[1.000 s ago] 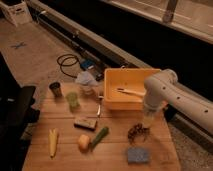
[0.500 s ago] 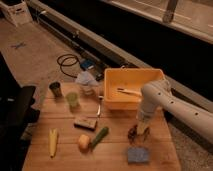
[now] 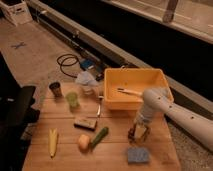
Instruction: Place grapes in metal cup
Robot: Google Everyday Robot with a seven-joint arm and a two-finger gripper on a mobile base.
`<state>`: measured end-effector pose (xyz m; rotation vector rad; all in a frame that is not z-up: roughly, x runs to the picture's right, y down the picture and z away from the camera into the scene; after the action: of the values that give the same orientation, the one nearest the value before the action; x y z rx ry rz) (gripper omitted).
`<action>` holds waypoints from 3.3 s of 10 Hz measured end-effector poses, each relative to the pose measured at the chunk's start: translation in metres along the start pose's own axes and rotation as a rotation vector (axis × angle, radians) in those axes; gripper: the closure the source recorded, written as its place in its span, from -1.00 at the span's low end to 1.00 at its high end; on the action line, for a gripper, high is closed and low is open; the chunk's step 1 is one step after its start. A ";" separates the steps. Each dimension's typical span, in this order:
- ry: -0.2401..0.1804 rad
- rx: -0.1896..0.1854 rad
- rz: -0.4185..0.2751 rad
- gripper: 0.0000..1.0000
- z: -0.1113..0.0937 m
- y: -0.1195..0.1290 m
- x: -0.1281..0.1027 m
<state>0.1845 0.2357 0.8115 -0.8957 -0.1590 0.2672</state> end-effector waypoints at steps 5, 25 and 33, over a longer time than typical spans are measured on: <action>0.013 0.087 0.034 0.57 -0.027 0.009 0.000; 0.035 0.503 -0.174 1.00 -0.255 -0.060 -0.223; -0.075 0.558 -0.393 1.00 -0.254 -0.067 -0.356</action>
<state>-0.0817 -0.0996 0.6988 -0.2884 -0.3075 -0.0278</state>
